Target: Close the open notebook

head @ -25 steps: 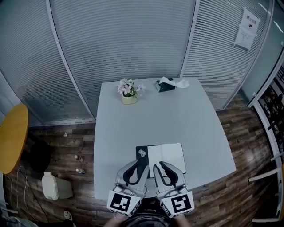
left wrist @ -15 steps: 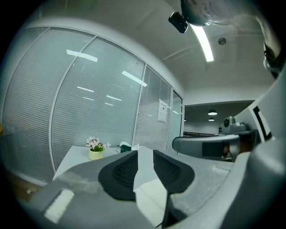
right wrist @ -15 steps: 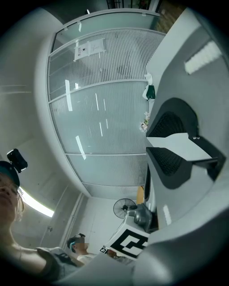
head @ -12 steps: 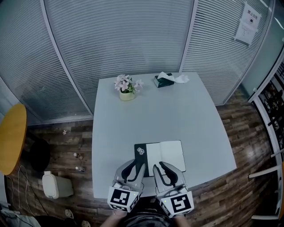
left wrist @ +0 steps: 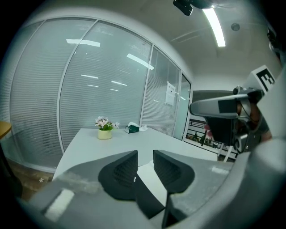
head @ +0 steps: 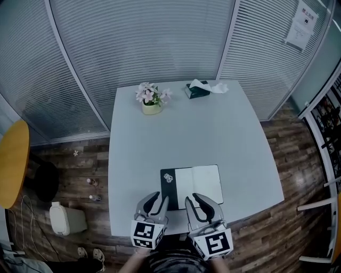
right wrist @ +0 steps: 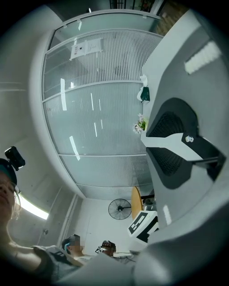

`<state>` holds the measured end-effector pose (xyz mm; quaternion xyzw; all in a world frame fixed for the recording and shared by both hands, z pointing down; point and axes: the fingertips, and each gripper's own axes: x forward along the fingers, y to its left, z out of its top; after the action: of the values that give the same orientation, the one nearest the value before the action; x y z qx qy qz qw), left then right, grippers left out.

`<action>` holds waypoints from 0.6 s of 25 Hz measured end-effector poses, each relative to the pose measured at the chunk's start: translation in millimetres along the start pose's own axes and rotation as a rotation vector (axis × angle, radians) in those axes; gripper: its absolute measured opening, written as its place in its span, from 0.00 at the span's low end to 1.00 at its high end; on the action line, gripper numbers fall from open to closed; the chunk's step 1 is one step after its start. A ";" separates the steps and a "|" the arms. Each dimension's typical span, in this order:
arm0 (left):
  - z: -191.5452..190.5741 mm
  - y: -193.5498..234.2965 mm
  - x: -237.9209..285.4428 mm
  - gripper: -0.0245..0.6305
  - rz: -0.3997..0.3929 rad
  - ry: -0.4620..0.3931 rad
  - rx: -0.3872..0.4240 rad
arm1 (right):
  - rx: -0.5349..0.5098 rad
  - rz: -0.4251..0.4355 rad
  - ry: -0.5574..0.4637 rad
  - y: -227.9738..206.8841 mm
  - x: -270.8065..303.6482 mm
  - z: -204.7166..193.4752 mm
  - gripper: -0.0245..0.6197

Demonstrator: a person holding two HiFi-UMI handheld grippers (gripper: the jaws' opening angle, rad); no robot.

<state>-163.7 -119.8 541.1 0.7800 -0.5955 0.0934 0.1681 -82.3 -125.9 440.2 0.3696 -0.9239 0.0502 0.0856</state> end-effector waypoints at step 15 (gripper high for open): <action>-101.7 20.1 30.6 0.22 0.025 0.255 -0.096 | 0.036 -0.035 0.034 -19.3 -5.3 -12.9 0.15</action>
<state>-169.1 -114.0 648.9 0.7453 -0.5828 0.1653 0.2784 -63.6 -134.3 452.4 0.3863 -0.9146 0.0717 0.0955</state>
